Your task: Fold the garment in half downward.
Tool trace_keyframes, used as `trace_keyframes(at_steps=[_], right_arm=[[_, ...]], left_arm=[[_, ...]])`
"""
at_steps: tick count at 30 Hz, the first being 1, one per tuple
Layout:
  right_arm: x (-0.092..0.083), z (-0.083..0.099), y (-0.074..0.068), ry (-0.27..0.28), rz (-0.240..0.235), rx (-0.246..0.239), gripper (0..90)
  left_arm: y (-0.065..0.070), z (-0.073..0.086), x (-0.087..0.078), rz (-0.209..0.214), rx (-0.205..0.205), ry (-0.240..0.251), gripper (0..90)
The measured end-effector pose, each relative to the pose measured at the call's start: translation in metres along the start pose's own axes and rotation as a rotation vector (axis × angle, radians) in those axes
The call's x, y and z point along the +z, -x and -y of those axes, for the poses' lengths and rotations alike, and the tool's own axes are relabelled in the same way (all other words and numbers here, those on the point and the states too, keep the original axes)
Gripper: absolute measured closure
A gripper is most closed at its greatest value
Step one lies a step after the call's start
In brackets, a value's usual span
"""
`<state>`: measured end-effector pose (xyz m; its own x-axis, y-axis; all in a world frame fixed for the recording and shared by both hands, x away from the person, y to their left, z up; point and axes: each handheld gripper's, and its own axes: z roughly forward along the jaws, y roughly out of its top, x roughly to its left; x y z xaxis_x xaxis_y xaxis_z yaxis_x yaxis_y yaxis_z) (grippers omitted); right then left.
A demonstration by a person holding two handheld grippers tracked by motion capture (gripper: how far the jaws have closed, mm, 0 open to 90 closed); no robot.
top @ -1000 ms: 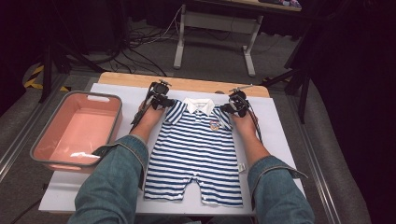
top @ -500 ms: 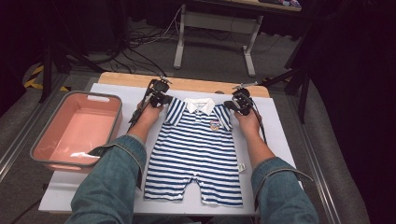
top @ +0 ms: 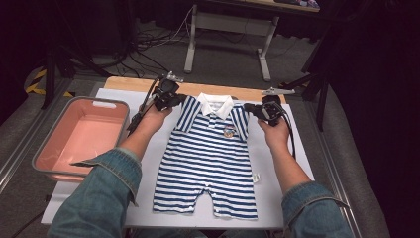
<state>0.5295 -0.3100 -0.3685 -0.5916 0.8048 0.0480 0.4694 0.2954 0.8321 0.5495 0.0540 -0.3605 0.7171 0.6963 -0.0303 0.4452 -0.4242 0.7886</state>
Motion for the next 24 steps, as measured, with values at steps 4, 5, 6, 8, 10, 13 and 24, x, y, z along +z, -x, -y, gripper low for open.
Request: trace_keyframes(at_steps=[4,5,6,8,10,13,24], right_arm=[[-0.021,0.004,-0.006,0.047,-0.027,-0.009,87.7],[-0.021,0.004,-0.006,0.047,-0.027,-0.009,87.7],[-0.029,0.007,-0.011,0.068,-0.047,-0.007,87.7],[-0.035,0.009,-0.015,0.082,-0.063,-0.018,87.8],[-0.042,0.013,-0.020,0.096,-0.074,-0.034,87.8],[-0.048,0.017,-0.025,0.106,-0.096,-0.037,87.8],[-0.076,0.058,-0.058,0.109,-0.177,-0.081,87.8]], left_arm=[[0.010,0.004,-0.022,0.039,0.016,0.066,88.9],[0.012,0.006,-0.025,0.049,0.018,0.074,88.9],[0.015,0.011,-0.032,0.061,0.033,0.080,88.9],[0.019,0.017,-0.037,0.079,0.041,0.087,89.0],[0.022,0.023,-0.043,0.089,0.048,0.083,89.0],[0.024,0.030,-0.049,0.102,0.038,0.069,89.0],[0.045,0.084,-0.064,0.155,0.035,0.032,89.0]])
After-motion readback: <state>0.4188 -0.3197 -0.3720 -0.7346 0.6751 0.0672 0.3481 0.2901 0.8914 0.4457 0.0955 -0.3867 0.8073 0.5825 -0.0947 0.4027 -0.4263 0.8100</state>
